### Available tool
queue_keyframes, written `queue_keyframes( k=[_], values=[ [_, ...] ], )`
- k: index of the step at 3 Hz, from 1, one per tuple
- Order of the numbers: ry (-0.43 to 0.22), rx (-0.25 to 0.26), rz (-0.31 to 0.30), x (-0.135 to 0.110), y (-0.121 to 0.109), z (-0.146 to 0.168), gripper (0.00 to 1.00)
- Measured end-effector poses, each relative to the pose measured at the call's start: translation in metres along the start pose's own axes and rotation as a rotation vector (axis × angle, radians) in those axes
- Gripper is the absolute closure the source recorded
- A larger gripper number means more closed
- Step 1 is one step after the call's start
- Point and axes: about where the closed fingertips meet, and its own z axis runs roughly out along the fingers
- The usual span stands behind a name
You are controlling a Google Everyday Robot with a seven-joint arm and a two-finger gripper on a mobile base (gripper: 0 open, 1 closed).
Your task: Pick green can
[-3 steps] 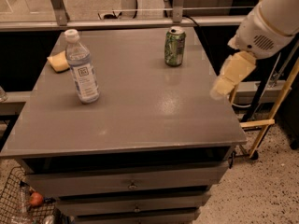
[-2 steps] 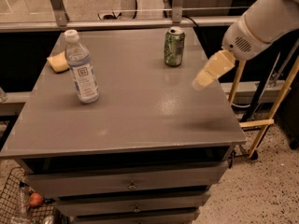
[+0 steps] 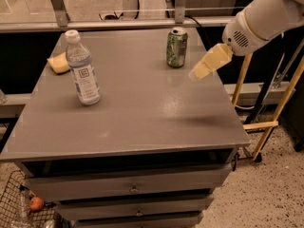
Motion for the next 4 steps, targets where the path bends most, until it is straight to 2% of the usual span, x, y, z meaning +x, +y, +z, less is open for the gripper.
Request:
queue_keyframes(
  k=[1, 2, 3, 4],
  values=[
    [-0.046, 0.017, -0.067, -0.026, -0.012, 0.011, 0.0],
    [-0.109, 0.037, -0.107, -0.056, -0.029, 0.023, 0.0],
    [-0.15, 0.036, -0.133, -0.081, -0.037, 0.047, 0.0],
    [-0.173, 0.036, -0.118, -0.097, -0.047, 0.074, 0.0]
  ],
)
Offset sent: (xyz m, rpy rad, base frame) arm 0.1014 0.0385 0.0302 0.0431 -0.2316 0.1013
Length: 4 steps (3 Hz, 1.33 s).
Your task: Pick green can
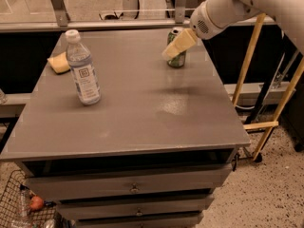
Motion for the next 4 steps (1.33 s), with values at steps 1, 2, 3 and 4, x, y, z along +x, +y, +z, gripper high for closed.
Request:
queue_keyframes(
  k=[1, 2, 3, 4],
  values=[
    [-0.033, -0.001, 0.043, -0.004, -0.007, 0.021, 0.0],
    [-0.073, -0.014, 0.077, -0.01, -0.013, 0.034, 0.0],
    [-0.107, -0.039, 0.096, -0.015, -0.016, 0.044, 0.18],
    [-0.139, -0.071, 0.092, -0.021, -0.015, 0.049, 0.41]
  ],
)
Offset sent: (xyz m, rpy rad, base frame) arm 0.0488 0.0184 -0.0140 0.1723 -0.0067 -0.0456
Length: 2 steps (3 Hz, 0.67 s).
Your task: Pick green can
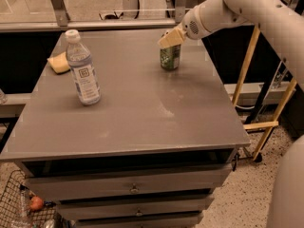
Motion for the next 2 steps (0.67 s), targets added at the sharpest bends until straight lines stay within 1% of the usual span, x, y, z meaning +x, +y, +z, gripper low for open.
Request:
queue_keyframes(
  k=[1, 2],
  values=[
    [-0.012, -0.056, -0.024, -0.005, 0.008, 0.004, 0.65],
    [-0.053, -0.146, -0.108, -0.024, 0.026, -0.011, 0.87]
  ],
)
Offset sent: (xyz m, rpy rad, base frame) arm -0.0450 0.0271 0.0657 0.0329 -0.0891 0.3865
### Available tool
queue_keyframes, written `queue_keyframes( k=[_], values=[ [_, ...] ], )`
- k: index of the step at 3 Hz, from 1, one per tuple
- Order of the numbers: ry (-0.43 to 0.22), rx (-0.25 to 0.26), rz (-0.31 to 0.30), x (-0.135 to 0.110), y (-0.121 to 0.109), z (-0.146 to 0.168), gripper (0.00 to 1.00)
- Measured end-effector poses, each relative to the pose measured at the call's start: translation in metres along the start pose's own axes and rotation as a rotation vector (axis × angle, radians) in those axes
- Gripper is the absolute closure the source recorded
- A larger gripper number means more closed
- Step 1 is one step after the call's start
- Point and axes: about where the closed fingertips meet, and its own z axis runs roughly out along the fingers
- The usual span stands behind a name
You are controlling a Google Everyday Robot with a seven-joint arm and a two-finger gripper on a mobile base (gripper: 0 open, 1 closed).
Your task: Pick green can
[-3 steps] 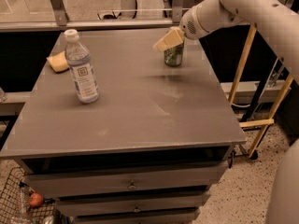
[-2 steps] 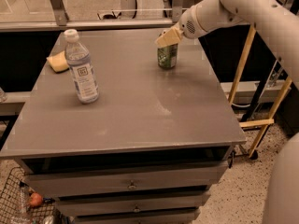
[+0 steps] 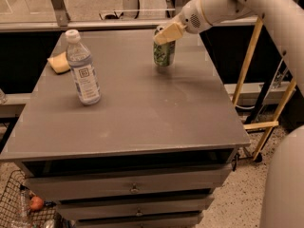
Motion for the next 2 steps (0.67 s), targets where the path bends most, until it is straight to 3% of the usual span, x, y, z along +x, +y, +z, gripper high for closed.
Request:
queue_keyframes(
  k=[1, 2],
  values=[
    [-0.023, -0.091, -0.153, -0.028, 0.029, -0.026, 1.0],
    [-0.023, -0.154, -0.256, -0.042, 0.051, -0.041, 1.0]
  ],
)
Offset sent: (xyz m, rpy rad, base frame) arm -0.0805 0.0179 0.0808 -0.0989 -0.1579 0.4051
